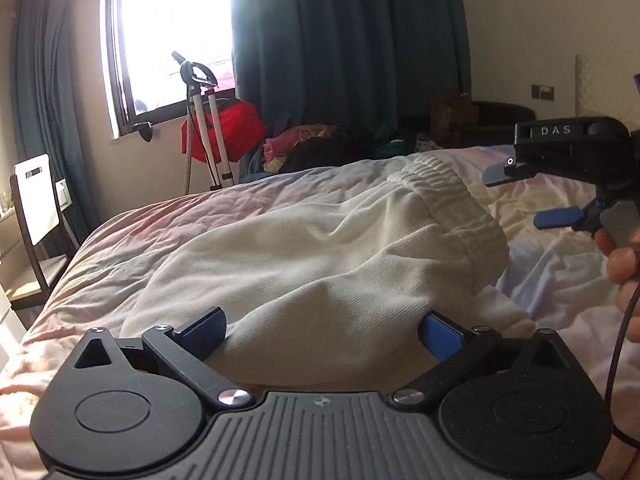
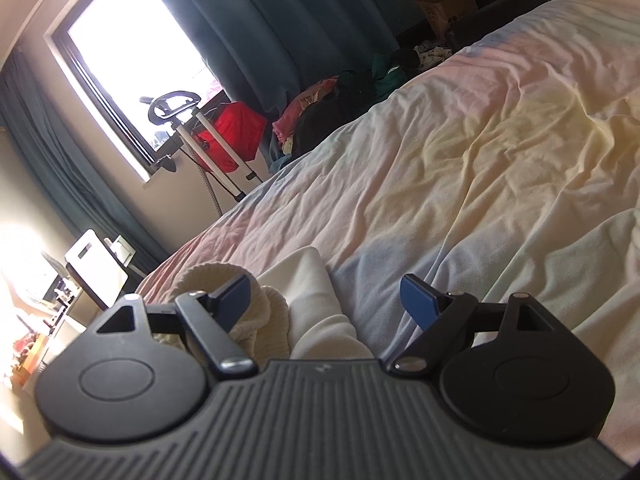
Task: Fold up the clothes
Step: 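Fold the waistband over the pants with the left gripper and open it, then close the right gripper on the ribbed cuffs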
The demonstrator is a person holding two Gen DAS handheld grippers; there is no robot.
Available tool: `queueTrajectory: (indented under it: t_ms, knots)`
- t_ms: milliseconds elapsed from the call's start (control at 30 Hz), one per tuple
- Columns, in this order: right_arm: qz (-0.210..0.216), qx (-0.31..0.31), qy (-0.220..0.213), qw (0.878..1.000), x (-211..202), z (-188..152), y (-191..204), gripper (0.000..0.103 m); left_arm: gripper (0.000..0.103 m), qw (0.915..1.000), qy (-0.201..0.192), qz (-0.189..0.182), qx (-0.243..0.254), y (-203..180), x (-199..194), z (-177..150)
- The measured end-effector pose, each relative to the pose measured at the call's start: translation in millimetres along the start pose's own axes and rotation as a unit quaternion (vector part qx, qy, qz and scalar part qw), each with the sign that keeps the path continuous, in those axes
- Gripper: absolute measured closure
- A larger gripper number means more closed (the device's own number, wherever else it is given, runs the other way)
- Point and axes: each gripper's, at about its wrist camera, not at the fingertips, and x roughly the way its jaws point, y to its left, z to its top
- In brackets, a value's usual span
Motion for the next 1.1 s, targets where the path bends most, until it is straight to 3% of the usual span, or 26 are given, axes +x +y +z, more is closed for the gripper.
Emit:
queueTrajectory:
  t_ms: [200,300,433,667,833,933,1100]
  knots:
    - [0.004,-0.026,-0.010,1.000,-3.2,-7.9,11.3,0.019,0.001,0.9987,-0.011,-0.008,-0.050,-3.8,-15.2,-1.9]
    - [0.009,-0.025,-0.011,1.000,-4.7,-9.9,13.3,0.019,0.000,0.9974,-0.037,-0.021,-0.059,-22.6,-51.8,-10.6]
    - [0.012,-0.025,-0.017,0.999,-7.2,-11.3,14.5,0.019,0.000,0.9953,-0.046,-0.021,-0.083,-17.8,-61.5,-11.1]
    - [0.044,-0.005,-0.018,0.999,-15.5,-14.6,18.4,0.019,0.000,0.9946,-0.045,0.015,-0.092,-10.8,-62.5,-11.3]
    - [0.094,0.061,-0.007,0.994,-18.9,-13.1,8.7,0.018,0.000,0.9916,-0.039,0.054,-0.111,-0.4,-60.6,-10.4]
    - [0.126,0.103,0.021,0.986,-11.5,-15.3,1.1,0.018,0.000,0.9878,-0.037,0.065,-0.137,10.3,-60.5,-9.0]
    - [0.102,0.088,0.048,0.990,-4.5,-21.2,6.8,0.015,0.000,0.9827,-0.031,0.078,-0.165,22.1,-60.0,-7.5]
